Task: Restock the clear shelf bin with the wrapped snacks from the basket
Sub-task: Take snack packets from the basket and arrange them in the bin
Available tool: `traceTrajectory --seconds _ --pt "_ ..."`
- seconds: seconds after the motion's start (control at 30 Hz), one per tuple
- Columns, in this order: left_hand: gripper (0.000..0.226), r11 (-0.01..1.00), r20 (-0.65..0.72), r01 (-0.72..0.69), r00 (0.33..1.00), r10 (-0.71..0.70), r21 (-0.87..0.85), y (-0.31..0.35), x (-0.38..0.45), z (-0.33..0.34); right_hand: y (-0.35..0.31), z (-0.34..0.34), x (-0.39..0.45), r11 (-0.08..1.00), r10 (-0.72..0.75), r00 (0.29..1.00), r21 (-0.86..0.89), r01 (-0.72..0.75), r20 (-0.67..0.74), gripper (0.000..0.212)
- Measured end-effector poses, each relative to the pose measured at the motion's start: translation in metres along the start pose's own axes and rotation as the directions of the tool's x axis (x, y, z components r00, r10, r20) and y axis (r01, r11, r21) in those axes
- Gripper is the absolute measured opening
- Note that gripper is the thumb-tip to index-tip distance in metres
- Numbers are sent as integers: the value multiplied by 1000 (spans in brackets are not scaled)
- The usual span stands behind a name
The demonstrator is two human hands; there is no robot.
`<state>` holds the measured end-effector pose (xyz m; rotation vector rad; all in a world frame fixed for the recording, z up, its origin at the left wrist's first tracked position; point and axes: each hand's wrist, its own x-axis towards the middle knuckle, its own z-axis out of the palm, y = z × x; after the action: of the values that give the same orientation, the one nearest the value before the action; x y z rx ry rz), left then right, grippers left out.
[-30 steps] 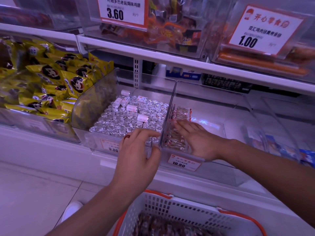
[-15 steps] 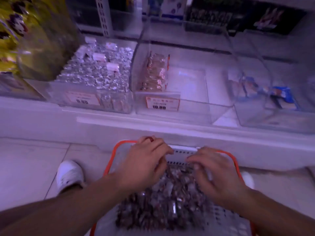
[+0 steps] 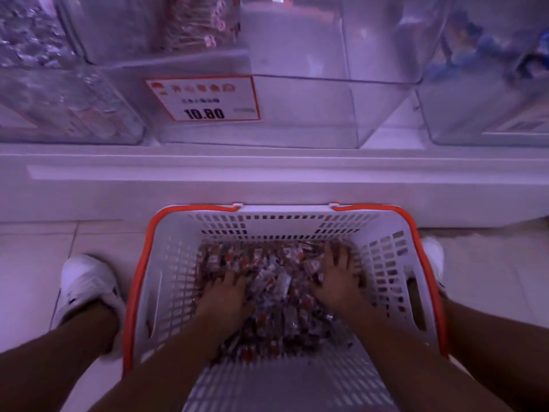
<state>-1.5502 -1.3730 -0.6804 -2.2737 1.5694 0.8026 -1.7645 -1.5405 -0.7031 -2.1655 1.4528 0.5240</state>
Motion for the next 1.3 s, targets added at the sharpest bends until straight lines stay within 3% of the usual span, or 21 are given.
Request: traceTrajectory --seconds 0.1,0.17,0.3,0.43,0.53,0.6,0.7,0.77,0.83,0.9,0.97,1.03,1.07,1.17,1.3 --pt "60 999 -89 -46 995 45 -9 8 11 0 -15 6 8 998 40 999 -49 -40 -2 114" --pt "58 996 -112 -93 989 92 -2 17 20 0 -29 18 -3 996 -11 999 -83 8 -38 107" --pt "68 998 -53 -69 996 68 -13 37 38 2 -55 53 -34 980 -200 978 1 200 62 92" --pt "57 978 -43 -132 989 140 161 42 35 14 -55 57 -37 977 -211 975 8 211 71 88" --pt "55 963 -44 -197 977 208 185 39 24 21 -52 54 -33 977 -210 973 -6 212 99 91" --pt "57 967 -13 -224 974 228 124 38 18 27 -52 50 -29 973 -222 969 -33 226 106 83" --pt "67 989 38 -120 992 124 -92 40 16 27 -47 36 -22 961 -268 957 -45 274 112 66" --pt "70 957 68 -75 993 98 -279 45 19 24 -41 26 -21 965 -242 966 126 230 89 55" --pt "73 842 149 -103 966 211 -529 53 24 16 -35 17 -17 911 -140 984 403 83 112 40" --pt "55 651 218 -27 931 294 -759 65 27 8 -28 8 -14 806 -67 976 587 -69 208 33" --pt "27 406 285 191 941 184 -894 77 31 3 -22 -1 -13 685 -13 960 701 -196 281 30" --pt "18 174 368 351 926 78 -920 85 39 4 -16 -9 -17 549 15 943 786 -285 332 28" --pt "15 115 365 357 930 55 -927 85 41 5 -15 -12 -18 480 13 932 816 -323 362 29" --pt "13 63 335 334 942 -4 -940 79 41 0 -18 -23 -18 339 -41 902 856 -392 429 30" --pt "8 -35 316 317 949 12 -948 57 26 -35 -35 -55 -19 323 -131 885 864 -387 446 33"
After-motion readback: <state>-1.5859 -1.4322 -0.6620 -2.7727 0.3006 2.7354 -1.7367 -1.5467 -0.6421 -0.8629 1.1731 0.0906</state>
